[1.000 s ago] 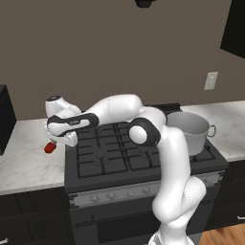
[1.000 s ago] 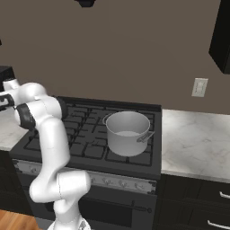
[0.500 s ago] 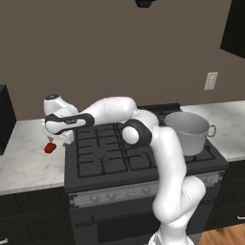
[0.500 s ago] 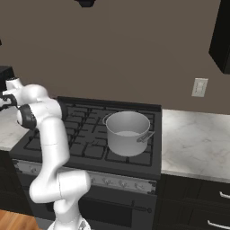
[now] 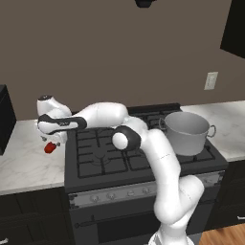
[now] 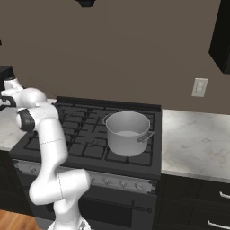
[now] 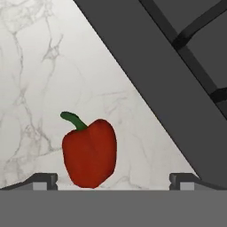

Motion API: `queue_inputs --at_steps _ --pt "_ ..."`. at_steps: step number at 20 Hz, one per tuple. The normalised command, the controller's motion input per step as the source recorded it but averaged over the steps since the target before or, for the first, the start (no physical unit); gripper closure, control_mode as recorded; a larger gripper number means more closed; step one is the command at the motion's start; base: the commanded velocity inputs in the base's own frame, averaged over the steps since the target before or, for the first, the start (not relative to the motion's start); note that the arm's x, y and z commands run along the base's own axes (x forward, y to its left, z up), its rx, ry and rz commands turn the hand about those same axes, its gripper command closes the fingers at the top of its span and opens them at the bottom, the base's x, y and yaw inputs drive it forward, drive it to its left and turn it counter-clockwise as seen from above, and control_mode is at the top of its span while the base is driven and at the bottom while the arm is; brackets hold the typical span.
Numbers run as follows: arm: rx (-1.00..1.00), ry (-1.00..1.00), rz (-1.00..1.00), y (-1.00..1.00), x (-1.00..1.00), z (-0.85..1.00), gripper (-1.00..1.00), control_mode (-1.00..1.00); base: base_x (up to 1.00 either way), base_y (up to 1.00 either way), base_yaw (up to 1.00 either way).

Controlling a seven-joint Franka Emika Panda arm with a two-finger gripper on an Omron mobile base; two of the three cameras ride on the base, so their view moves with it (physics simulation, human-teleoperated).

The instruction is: Turn on the burner for the pot on the stove. Wait thirty seconds for the pot to heat up. Then add the bell pepper to the pot.

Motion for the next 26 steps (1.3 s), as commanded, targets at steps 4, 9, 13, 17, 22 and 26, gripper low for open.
queue_inputs --at_steps 4,9,13,17,22,26 --pt "0.0 0.0 0.0 0.04 0.02 -0.32 -1.0 -1.0 0.0 0.0 0.0" --pt "0.0 0.0 0.0 0.0 0.04 -0.38 -1.0 -1.0 0.0 0.0 0.0" --pt "0.0 0.0 0.0 0.0 0.04 -0.39 -1.0 -1.0 0.0 0.0 0.0" --pt "0.0 0.0 0.0 0.0 0.03 -0.39 -1.0 -1.0 0.0 0.0 0.0" --pt "0.0 0.0 0.0 0.0 0.16 -0.32 -1.0 -1.0 0.0 0.0 0.0" --pt "0.0 0.0 0.0 0.0 0.11 -0.34 1.0 -1.0 0.0 0.0 0.0"
